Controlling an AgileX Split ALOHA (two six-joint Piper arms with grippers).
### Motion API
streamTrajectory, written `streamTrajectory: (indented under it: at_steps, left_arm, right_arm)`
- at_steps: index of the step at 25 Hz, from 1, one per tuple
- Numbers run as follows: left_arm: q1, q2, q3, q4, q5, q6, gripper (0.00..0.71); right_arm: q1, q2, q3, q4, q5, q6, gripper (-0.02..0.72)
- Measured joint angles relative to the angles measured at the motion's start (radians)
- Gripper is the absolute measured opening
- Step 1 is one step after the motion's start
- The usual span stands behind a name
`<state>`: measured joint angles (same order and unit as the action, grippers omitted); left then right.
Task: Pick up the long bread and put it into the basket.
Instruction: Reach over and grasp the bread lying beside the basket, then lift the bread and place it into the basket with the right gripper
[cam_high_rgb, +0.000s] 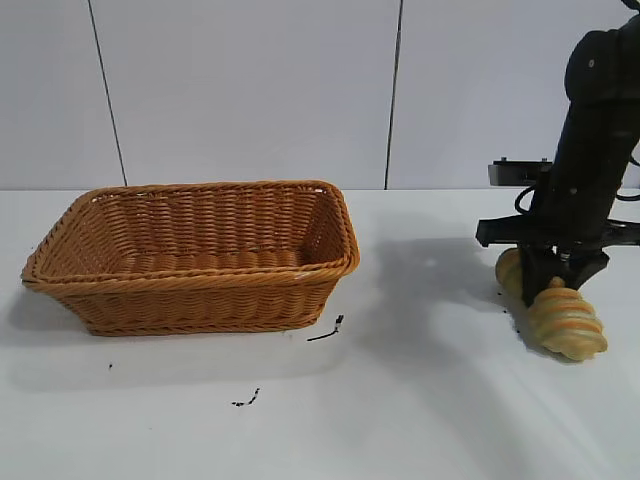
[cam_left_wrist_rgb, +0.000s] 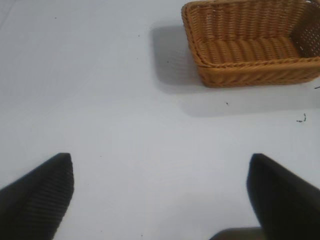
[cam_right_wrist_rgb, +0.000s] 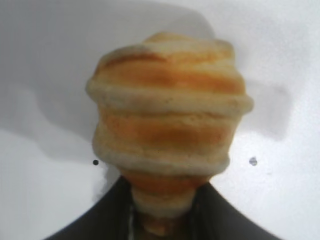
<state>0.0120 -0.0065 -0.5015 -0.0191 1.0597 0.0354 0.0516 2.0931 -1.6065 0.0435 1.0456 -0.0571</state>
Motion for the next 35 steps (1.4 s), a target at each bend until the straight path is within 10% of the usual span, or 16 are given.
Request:
streamTrajectory:
  at_steps: [6, 19, 29, 35]
  left_arm:
    - [0.0, 0.0, 0.0, 0.0, 0.0, 0.0, 0.693]
    - [0.0, 0.0, 0.0, 0.0, 0.0, 0.0, 0.693]
    - [0.0, 0.0, 0.0, 0.0, 0.0, 0.0, 0.693]
    - [0.0, 0.0, 0.0, 0.0, 0.0, 0.0, 0.693]
  right_arm:
    - [0.0, -0.043, -0.179, 0.008, 0.149, 0.0, 0.13]
    - [0.119, -0.013, -0.434, 0.019, 0.163, -0.112, 0.128]
    - [0.384, 0.075, -0.543, 0.037, 0.078, -0.276, 0.12]
    - [0.534, 0.115, -0.545, 0.037, -0.018, -0.545, 0.111]
